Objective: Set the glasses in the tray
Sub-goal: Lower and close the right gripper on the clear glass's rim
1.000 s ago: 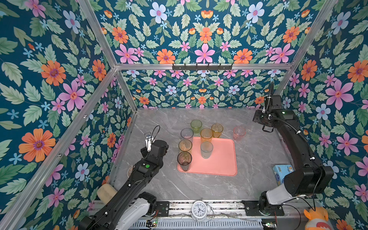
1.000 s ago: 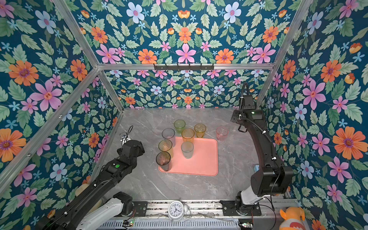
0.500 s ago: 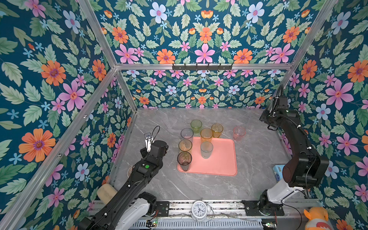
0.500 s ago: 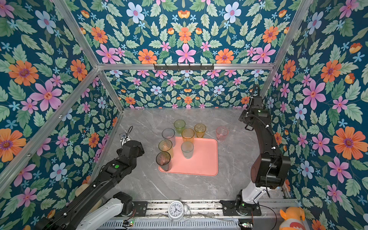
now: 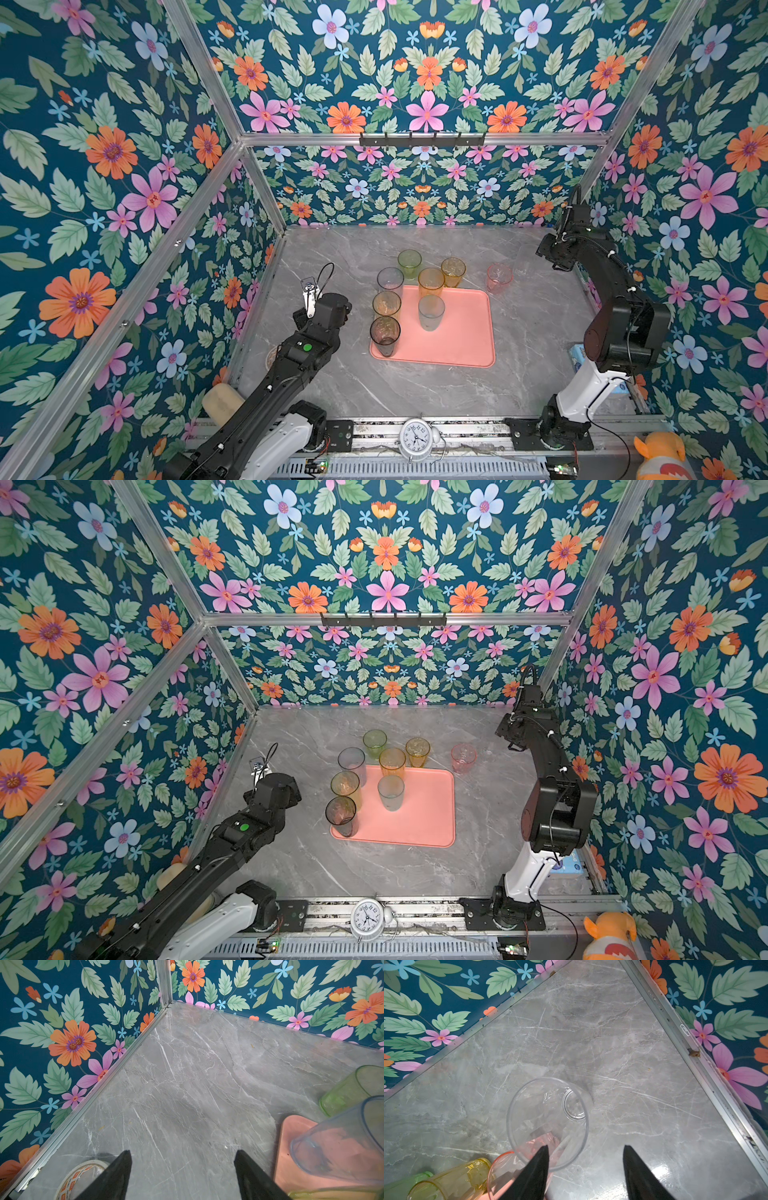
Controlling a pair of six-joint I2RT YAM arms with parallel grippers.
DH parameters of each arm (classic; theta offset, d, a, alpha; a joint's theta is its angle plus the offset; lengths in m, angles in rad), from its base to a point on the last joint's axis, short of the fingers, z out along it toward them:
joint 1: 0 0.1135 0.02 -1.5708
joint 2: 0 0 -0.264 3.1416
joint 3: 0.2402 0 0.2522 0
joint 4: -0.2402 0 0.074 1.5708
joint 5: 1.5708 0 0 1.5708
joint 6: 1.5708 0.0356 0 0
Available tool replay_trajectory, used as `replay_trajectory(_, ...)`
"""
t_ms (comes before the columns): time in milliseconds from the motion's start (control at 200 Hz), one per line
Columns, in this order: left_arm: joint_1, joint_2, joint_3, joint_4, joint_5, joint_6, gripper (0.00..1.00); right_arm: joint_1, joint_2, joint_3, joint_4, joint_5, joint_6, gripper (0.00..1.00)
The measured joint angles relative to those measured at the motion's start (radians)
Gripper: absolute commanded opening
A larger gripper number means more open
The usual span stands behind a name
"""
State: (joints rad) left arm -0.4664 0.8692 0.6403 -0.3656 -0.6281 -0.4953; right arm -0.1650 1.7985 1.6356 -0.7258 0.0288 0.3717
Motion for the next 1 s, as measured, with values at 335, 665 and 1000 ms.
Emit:
replay_trajectory(335, 0.000, 0.003, 0.000, -0.001, 0.000, -0.001, 0.80, -0.009, 0.034, 0.000, 0.005, 0.000, 0.000, 0.59)
replay_trajectory(665, 0.000, 0.002, 0.000, -0.001, 0.000, -0.003, 0.80, -0.014, 0.059, 0.000, 0.008, -0.003, 0.003, 0.57)
replay_trajectory(1000, 0.000, 0.002, 0.000, -0.002, 0.000, -0.003, 0.80, -0.015, 0.076, -0.002, 0.012, -0.001, 0.011, 0.52)
